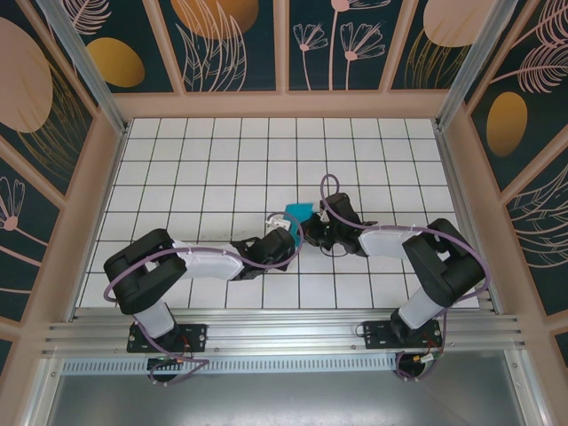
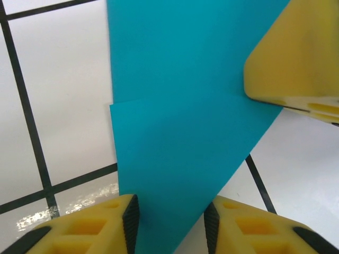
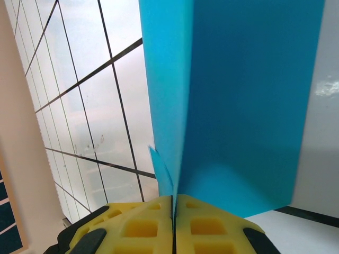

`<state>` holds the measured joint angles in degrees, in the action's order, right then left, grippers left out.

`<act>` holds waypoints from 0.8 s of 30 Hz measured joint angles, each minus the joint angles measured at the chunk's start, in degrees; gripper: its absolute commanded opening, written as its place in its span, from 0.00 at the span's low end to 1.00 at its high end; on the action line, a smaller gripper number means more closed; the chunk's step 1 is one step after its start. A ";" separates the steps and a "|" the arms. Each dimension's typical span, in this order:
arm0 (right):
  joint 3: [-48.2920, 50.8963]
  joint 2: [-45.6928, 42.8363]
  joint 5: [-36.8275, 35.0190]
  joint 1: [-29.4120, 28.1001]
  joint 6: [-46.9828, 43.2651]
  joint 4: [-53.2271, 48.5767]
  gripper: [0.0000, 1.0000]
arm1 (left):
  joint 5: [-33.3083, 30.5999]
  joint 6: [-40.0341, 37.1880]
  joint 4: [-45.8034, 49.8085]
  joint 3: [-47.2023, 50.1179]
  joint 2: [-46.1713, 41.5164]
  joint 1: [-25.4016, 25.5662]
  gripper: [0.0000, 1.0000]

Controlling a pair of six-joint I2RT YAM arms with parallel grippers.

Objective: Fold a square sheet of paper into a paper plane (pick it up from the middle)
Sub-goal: Fourth fold the wing at the center of the table.

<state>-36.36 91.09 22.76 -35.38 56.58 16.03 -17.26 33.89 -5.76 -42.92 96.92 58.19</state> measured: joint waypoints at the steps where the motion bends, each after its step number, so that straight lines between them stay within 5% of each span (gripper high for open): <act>1: 0.00 0.00 0.00 0.00 0.00 0.00 0.08 | -0.20 -0.02 0.00 0.00 0.00 0.00 0.35; 16: -1.31 -0.57 -0.04 -0.13 -0.48 -3.21 0.11 | -2.38 -0.92 0.04 -0.02 0.00 0.11 0.18; 24: -2.67 -2.14 -0.61 -0.26 -2.64 -6.60 0.25 | -2.73 -0.66 -0.07 0.70 -0.13 0.11 0.09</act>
<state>-39.03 88.95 22.15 -35.64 53.93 9.43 -19.99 33.23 -5.82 -42.22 96.79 58.30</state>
